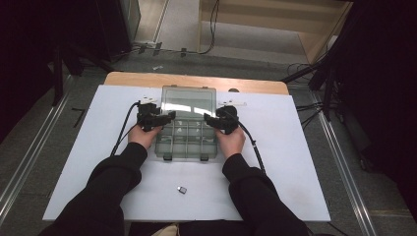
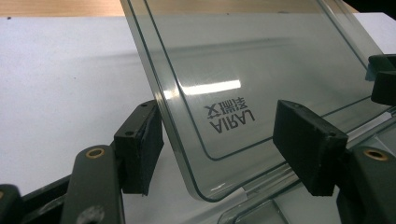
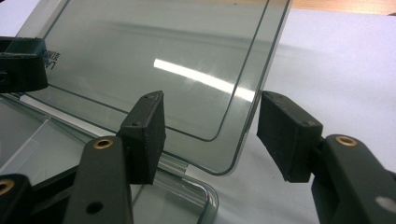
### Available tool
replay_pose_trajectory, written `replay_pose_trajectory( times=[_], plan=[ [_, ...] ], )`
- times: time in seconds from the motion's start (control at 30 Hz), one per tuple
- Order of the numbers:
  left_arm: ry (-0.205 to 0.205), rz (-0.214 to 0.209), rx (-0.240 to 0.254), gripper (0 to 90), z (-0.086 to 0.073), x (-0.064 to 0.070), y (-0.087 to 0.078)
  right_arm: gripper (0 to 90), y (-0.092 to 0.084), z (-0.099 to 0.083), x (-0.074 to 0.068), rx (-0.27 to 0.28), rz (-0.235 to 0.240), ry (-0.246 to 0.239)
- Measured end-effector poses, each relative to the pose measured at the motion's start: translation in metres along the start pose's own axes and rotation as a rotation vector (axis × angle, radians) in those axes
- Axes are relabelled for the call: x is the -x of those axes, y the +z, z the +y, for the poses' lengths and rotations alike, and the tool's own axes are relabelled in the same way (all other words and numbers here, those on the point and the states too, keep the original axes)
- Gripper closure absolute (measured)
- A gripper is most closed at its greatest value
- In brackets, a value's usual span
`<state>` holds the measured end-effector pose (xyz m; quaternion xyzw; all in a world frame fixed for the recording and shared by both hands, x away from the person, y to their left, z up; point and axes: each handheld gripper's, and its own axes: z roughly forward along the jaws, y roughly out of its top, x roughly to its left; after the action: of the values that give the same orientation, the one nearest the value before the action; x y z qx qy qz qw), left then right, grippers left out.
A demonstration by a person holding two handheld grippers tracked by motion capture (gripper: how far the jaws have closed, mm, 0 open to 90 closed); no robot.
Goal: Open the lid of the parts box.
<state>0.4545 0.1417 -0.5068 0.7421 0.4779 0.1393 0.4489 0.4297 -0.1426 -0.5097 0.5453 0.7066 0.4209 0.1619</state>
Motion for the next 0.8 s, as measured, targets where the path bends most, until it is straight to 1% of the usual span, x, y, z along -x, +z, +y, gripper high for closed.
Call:
replay_pose_trajectory(
  times=[0.17,0.27,0.33,0.4,0.47,0.57,0.6,0.7,0.8],
  plan=[
    [-0.007,-0.005,-0.001,33.8,0.000,-0.001,0.000,39.6,0.001,0.000,0.001,-0.003,0.006,0.015],
    [-0.025,0.000,-0.010,33.8,0.000,-0.001,0.000,39.7,0.000,0.000,0.000,0.003,-0.008,-0.005],
    [-0.038,-0.006,-0.011,33.8,0.000,-0.002,0.000,39.7,0.000,0.000,0.000,0.003,-0.006,-0.005],
    [-0.041,-0.005,-0.013,33.8,0.000,-0.002,0.000,39.4,-0.001,0.000,0.001,-0.001,0.000,0.001],
    [-0.033,0.004,-0.009,33.6,0.000,-0.001,0.000,39.0,-0.002,0.001,0.002,-0.007,0.001,0.001],
    [-0.027,0.012,-0.014,33.3,0.001,-0.002,-0.002,38.5,-0.006,0.002,0.003,-0.013,0.011,0.002],
    [-0.031,0.014,-0.012,31.2,0.001,-0.002,-0.002,38.3,-0.008,0.003,0.003,-0.010,0.015,0.002],
    [-0.035,0.019,-0.006,31.1,0.003,-0.004,-0.005,38.2,-0.015,0.005,0.002,0.001,0.026,0.006],
    [-0.043,0.008,0.004,31.1,0.006,-0.004,-0.010,37.8,-0.023,0.008,0.001,0.004,0.047,0.002]
  ],
)
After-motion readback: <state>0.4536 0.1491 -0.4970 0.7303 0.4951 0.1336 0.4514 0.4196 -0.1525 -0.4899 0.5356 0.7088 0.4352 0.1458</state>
